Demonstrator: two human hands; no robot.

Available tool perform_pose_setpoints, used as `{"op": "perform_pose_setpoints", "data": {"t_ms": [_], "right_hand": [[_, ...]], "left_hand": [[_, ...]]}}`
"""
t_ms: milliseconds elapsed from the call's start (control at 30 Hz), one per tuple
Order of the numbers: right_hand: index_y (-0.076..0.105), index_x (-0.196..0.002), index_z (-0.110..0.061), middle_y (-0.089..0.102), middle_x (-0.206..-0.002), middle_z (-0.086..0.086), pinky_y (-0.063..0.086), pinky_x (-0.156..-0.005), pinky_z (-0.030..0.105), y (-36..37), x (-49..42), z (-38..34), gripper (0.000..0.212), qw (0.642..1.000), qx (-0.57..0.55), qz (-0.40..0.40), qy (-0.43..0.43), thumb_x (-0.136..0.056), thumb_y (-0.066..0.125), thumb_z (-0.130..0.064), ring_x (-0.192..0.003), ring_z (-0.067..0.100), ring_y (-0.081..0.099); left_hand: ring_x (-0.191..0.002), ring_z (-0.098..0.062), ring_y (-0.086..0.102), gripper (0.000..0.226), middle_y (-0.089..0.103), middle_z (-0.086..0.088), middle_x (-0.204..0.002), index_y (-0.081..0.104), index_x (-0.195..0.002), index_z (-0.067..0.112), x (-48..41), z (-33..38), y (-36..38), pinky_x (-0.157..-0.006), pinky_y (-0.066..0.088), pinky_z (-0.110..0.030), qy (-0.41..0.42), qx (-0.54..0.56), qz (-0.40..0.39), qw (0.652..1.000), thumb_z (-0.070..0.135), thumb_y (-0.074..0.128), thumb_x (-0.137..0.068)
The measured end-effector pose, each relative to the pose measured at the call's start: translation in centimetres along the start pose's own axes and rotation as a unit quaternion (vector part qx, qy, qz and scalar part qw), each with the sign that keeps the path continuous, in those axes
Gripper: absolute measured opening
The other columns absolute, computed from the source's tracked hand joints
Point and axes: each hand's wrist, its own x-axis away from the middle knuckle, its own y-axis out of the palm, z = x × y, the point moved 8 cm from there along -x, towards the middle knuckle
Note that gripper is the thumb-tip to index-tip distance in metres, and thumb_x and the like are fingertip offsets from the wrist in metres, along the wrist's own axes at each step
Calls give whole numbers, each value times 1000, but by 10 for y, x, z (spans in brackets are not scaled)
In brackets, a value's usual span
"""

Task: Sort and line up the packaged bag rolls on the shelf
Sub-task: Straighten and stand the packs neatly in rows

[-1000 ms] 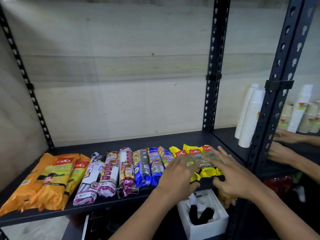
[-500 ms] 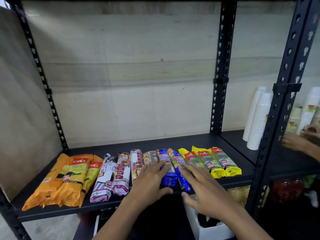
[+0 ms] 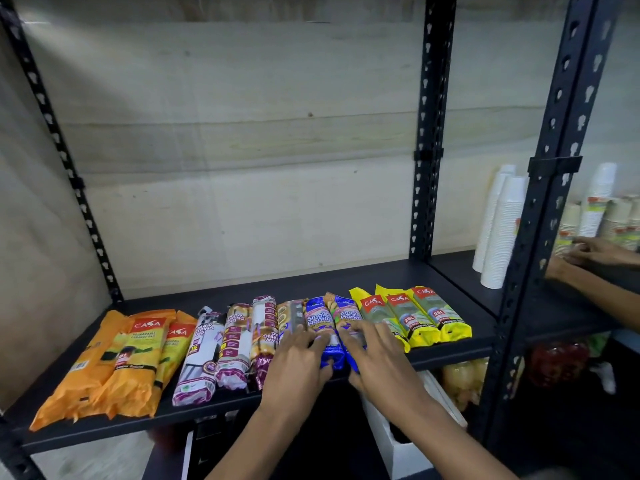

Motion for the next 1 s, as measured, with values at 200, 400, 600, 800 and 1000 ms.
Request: {"op": "perform_pose_setpoints", "data": {"t_ms": [200, 400, 600, 800, 1000], "right_hand": [[52, -138, -19, 47, -142, 10, 37, -111, 49, 8, 0, 3, 67, 1000, -11, 1, -8, -75, 73, -22, -130, 32, 46], [41, -148, -22, 37, -153, 4, 14, -120, 51, 13, 0, 10, 70, 1000, -12, -12, -20, -81, 62, -21, -142, 26, 36], [31, -152, -22, 37, -153, -4, 21, -118, 48, 11, 4, 14, 80, 999, -30, -6, -18, -77, 59, -22, -142, 19, 34], [35, -150, -26, 38, -153, -8, 30, -112, 40, 10, 3, 22, 75, 998, -41, -14, -36, -79, 58, -33, -137, 16, 38], [43, -143, -30, 42, -149, -9, 35, -104, 43, 11, 0, 26, 70, 999, -22, -16, -34, -76, 62, -35, -132, 18, 43]], "left_hand": [[-132, -27, 47, 54, 53, -3, -134, 51, -142, 27, 4, 6, 3, -116, 30, -44, 4, 4, 23, 1000, 28, 62, -89], [-123, -27, 54, 59, 54, -6, -133, 55, -139, 26, 8, 7, 0, -106, 44, -49, 32, 50, 44, 997, 24, 69, -82], [-144, -24, 27, 78, 32, -2, -149, 20, -154, 41, 10, 0, 8, -122, 15, -47, 61, 26, 18, 998, 58, 57, -88], [-148, -24, 19, 93, 18, -2, -160, 10, -158, 30, 11, -28, 8, -118, 27, -40, 24, -1, -16, 1000, 57, 63, -87], [-146, -19, 24, 69, 26, 0, -159, 30, -153, 28, 6, -30, 8, -108, 40, -34, 13, 16, -30, 999, 40, 63, -93]]}}
